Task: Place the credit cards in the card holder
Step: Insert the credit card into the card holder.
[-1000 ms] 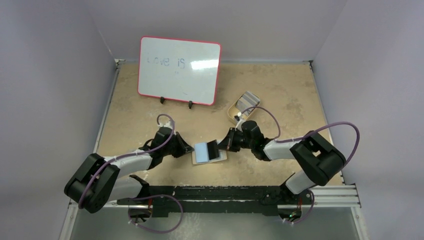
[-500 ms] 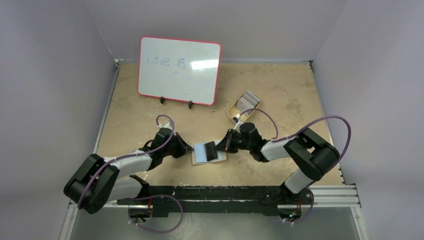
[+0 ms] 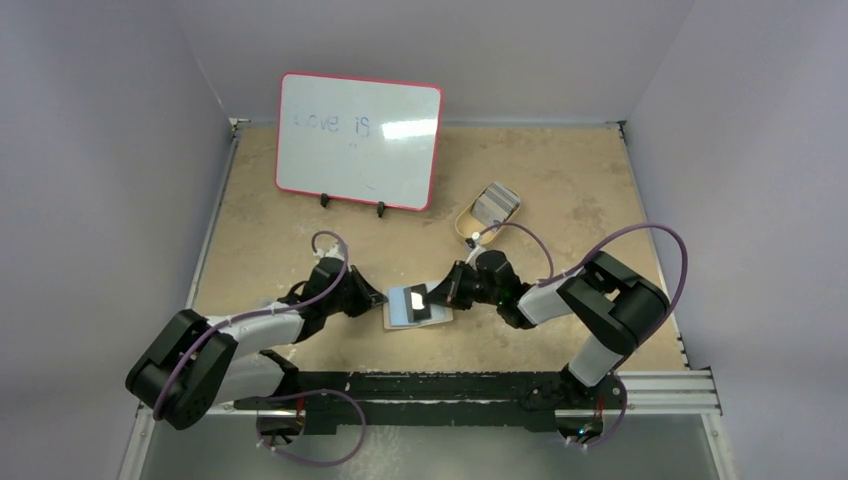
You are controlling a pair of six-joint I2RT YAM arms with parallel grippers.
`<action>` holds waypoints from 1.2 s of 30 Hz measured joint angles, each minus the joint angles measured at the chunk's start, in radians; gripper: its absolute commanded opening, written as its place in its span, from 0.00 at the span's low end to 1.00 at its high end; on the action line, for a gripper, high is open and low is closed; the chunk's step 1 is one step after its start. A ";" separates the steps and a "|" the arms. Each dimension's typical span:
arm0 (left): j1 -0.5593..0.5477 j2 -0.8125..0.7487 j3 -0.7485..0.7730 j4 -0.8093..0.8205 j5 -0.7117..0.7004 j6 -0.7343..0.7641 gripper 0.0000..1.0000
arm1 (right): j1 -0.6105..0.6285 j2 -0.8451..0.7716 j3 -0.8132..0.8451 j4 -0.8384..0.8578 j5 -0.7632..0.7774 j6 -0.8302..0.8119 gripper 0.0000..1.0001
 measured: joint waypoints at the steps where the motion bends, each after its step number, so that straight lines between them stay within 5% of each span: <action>1: -0.002 -0.001 0.000 0.000 -0.002 0.000 0.00 | 0.003 0.001 -0.003 0.006 0.008 0.006 0.00; 5: -0.004 -0.006 -0.010 0.009 -0.004 -0.007 0.00 | 0.010 0.001 -0.014 0.026 0.029 0.029 0.00; 12: -0.010 -0.034 -0.023 0.003 -0.014 -0.025 0.00 | 0.072 -0.002 0.077 -0.121 0.095 -0.012 0.30; 18: -0.011 -0.047 -0.023 -0.003 -0.022 -0.025 0.00 | 0.086 -0.124 0.101 -0.326 0.201 -0.085 0.42; 36: -0.011 -0.064 -0.024 -0.010 -0.022 -0.025 0.00 | 0.151 0.016 0.282 -0.408 0.192 -0.149 0.40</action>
